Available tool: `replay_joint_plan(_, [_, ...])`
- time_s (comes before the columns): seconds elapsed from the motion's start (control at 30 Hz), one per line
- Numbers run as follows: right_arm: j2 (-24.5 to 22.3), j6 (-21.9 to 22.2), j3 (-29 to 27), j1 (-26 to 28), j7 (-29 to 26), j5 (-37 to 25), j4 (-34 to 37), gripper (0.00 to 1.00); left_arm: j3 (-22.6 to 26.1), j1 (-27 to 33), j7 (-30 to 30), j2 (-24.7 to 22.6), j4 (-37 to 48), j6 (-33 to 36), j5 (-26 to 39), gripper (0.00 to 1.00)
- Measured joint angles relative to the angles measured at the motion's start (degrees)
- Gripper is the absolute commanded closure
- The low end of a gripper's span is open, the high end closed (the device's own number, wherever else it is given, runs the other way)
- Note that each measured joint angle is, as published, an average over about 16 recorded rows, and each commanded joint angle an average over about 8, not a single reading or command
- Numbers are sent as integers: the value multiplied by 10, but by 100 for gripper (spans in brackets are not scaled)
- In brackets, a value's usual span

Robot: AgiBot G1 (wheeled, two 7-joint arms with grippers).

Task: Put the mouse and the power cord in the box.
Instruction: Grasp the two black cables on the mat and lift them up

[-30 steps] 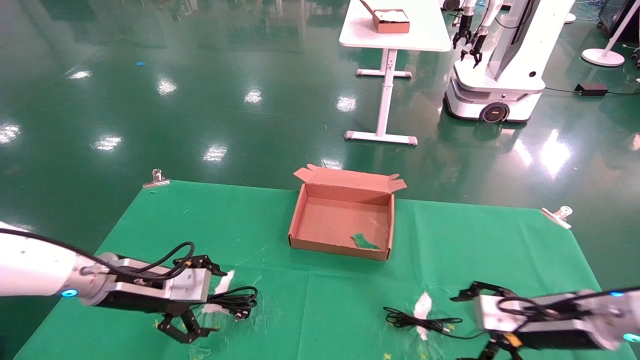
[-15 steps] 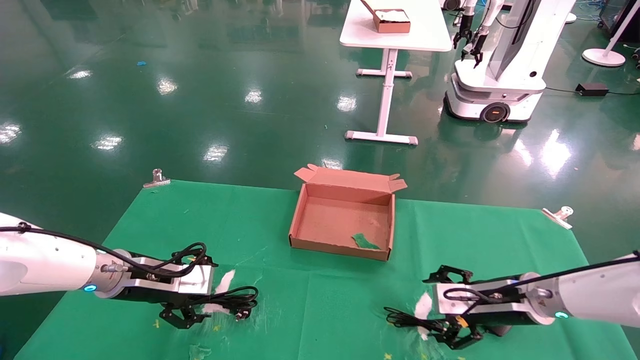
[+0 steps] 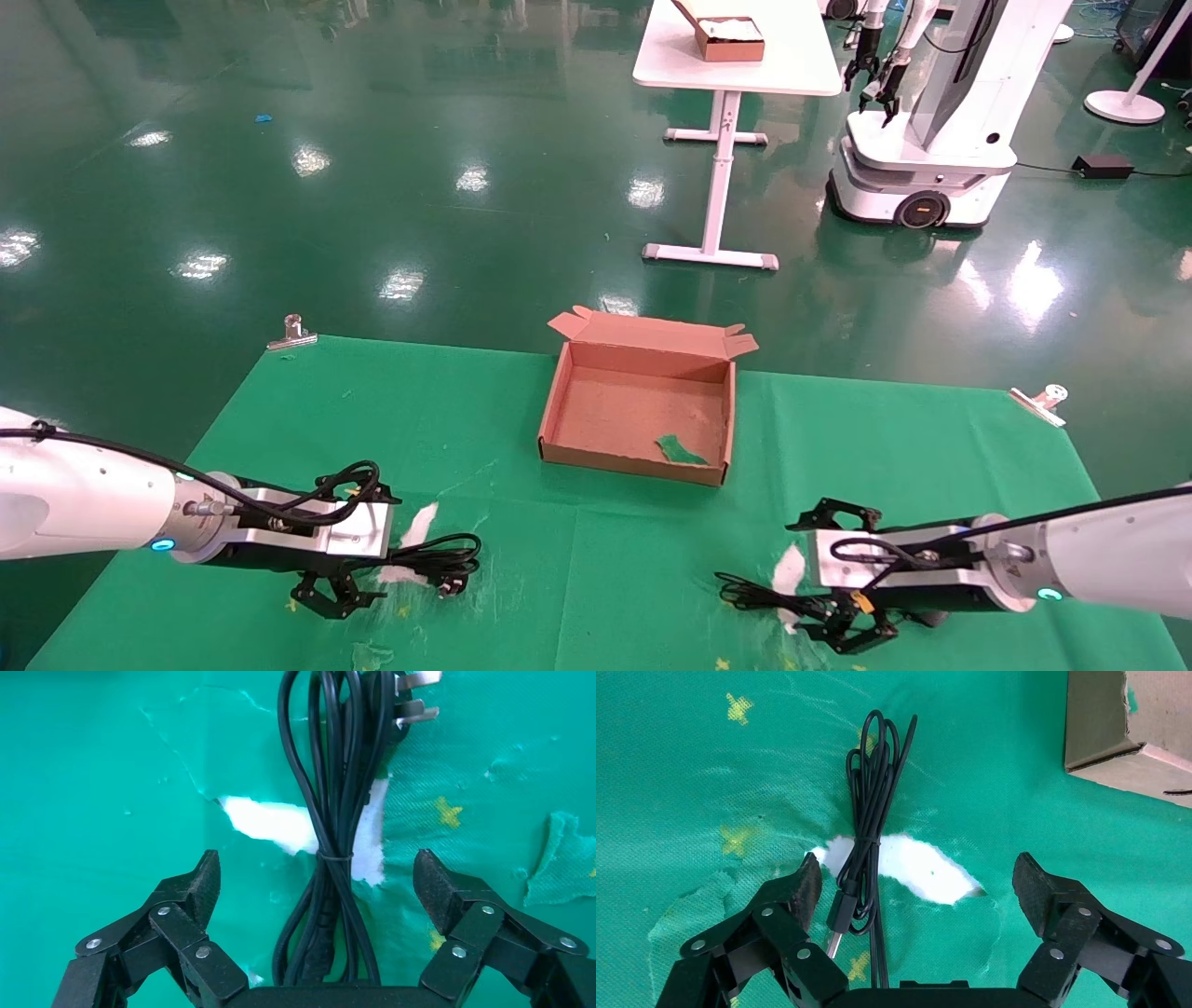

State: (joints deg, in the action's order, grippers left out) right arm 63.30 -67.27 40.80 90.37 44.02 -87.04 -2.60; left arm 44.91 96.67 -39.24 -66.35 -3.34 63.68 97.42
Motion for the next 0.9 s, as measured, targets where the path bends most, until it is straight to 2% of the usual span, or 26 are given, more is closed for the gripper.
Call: replay_joint_plan(0.9, [-2, -1, 0, -2, -2, 1, -6, 100, -1, -2, 4, 2, -5, 2, -2, 100])
